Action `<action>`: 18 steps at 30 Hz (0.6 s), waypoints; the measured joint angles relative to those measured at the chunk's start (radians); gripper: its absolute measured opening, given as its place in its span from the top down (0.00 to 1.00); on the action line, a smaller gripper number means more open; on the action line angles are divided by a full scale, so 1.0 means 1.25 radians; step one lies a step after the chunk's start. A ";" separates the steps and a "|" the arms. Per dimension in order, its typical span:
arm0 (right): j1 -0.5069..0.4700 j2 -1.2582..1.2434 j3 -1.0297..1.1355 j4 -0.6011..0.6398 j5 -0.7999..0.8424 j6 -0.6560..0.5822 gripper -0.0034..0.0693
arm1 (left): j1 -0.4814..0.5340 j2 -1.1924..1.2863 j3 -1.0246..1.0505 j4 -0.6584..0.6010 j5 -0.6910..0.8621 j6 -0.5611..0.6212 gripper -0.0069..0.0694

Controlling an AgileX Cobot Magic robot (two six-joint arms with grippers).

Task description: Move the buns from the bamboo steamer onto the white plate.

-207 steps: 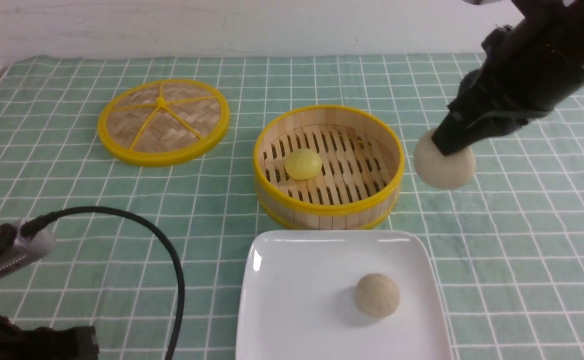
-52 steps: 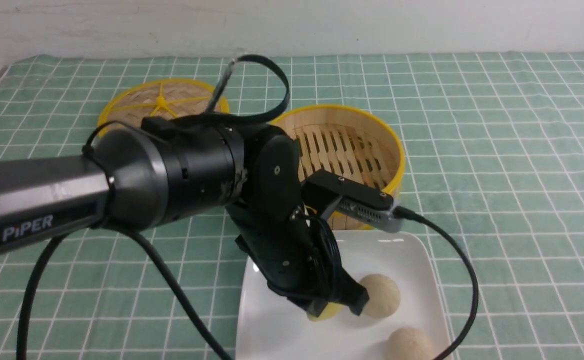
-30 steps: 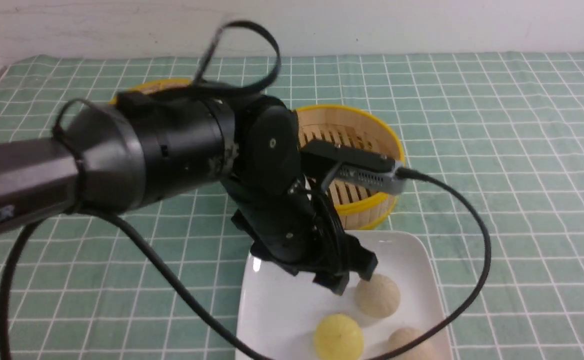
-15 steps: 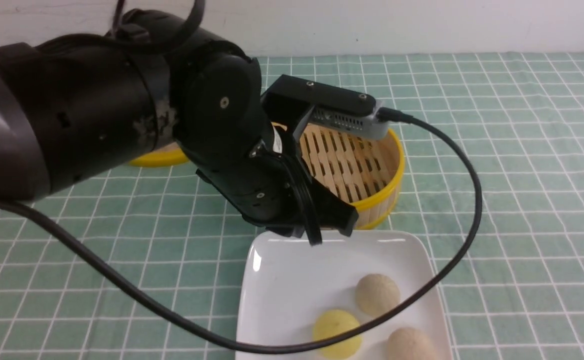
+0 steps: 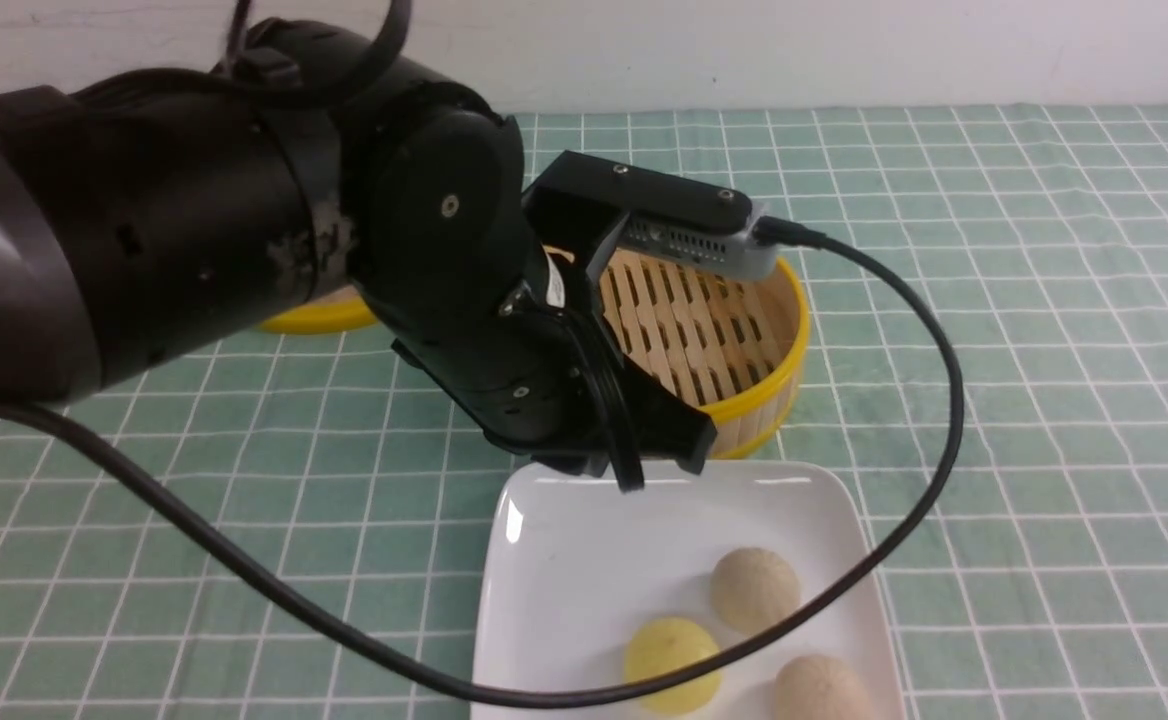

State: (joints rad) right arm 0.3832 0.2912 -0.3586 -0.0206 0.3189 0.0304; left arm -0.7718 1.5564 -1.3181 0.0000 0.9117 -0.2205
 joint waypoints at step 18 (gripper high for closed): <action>-0.109 -0.129 0.102 0.001 -0.040 0.000 0.95 | 0.000 0.001 0.000 0.000 -0.013 -0.057 0.87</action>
State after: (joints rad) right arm 0.2473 0.1295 -0.2316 -0.0197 0.2693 0.0304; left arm -0.7718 1.5582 -1.3181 0.0000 0.8950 -0.2920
